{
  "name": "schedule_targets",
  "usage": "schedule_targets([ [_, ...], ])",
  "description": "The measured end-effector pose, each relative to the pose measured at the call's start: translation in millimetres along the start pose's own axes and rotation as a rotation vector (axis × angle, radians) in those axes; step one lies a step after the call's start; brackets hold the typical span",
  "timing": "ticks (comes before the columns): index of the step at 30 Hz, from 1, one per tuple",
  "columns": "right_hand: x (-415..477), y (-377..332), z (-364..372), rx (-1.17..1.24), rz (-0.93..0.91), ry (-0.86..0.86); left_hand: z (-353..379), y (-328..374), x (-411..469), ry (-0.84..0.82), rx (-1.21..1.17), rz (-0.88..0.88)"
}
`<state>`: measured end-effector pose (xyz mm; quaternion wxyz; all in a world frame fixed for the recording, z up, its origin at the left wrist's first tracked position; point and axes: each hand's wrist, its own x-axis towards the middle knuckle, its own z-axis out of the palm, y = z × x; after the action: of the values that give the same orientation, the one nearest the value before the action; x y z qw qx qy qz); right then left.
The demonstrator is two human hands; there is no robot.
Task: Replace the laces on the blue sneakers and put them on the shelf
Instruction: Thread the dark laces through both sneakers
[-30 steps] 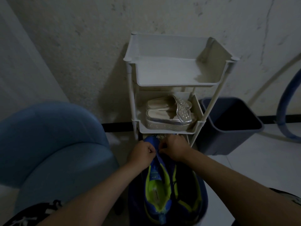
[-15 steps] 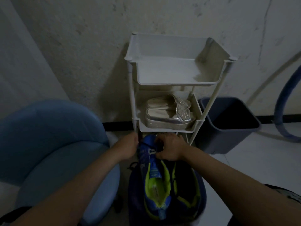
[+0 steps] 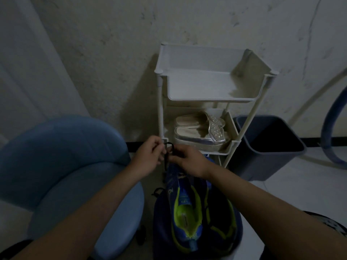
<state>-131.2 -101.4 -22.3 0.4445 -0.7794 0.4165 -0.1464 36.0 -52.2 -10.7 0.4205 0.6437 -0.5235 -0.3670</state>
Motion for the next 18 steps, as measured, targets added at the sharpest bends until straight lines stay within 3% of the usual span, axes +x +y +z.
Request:
schedule_targets([
  [4,1,-13,-10,0.033,0.013,0.053,10,5,0,0.015,-0.08,-0.059],
  [9,5,-9,-20,0.105,0.041,0.175,31,-3,1,-0.132,0.0,-0.278],
  [14,7,-19,-24,0.288,0.049,0.194,50,-38,3,-0.279,0.353,-0.22],
  [18,5,-40,-26,0.472,0.048,0.14,52,-47,-3,-0.308,0.383,-0.196],
])
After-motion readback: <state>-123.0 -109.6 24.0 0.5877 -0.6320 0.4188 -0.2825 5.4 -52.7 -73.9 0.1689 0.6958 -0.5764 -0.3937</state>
